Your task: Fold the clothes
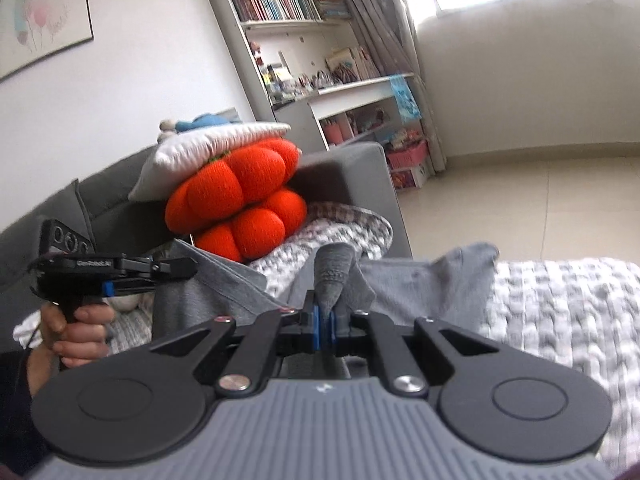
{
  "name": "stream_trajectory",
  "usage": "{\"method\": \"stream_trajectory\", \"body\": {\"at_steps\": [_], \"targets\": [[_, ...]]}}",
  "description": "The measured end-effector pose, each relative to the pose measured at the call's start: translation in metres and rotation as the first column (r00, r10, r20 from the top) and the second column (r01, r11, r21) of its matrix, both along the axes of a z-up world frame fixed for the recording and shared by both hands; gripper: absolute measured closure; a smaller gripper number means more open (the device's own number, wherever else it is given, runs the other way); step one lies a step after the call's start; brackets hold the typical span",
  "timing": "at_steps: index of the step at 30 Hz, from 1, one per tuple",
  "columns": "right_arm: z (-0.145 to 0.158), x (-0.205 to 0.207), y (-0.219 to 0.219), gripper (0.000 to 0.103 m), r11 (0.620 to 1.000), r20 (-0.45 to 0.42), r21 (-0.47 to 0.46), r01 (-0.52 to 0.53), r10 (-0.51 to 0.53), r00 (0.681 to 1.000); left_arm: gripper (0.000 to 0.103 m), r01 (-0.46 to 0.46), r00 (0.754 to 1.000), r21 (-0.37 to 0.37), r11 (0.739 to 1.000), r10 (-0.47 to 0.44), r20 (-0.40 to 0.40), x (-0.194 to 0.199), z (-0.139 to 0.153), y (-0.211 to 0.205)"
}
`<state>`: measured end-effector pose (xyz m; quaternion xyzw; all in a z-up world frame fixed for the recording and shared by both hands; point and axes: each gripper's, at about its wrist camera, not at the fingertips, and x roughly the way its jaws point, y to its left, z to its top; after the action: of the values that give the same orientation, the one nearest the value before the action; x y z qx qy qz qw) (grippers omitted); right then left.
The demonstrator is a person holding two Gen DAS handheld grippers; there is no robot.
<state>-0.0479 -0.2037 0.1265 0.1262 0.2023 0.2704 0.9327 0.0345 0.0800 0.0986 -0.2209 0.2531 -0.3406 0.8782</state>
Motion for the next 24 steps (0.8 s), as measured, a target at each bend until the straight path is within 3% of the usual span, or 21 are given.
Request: {"method": "stream_trajectory", "body": {"at_steps": [8,16,18,20,24], "targets": [[0.011,0.068,-0.015,0.095,1.0,0.026,0.021,-0.015,0.015,1.0,0.096,0.002,1.0,0.022,1.0,-0.003,0.031,0.066,0.009,-0.012],[-0.004,0.141,-0.03,0.095,0.998,-0.044,0.066,0.014,-0.012,0.999,0.096,-0.053,0.998,0.062,0.997,0.055,-0.029,0.144,-0.004,-0.017],[-0.011,0.155,-0.036,0.095,0.995,-0.082,0.09,0.036,-0.029,0.996,0.096,-0.075,0.995,0.078,0.994,0.08,-0.058,0.161,-0.012,-0.019],[-0.023,0.175,-0.042,0.095,0.991,-0.173,0.113,0.078,-0.058,0.983,0.096,-0.098,0.99,0.096,0.99,0.107,-0.09,0.178,-0.021,-0.02],[-0.057,0.208,-0.047,0.095,0.979,-0.36,0.1,0.178,-0.131,0.924,0.096,-0.136,0.969,0.176,0.975,0.168,-0.18,0.204,-0.054,-0.027]]}}
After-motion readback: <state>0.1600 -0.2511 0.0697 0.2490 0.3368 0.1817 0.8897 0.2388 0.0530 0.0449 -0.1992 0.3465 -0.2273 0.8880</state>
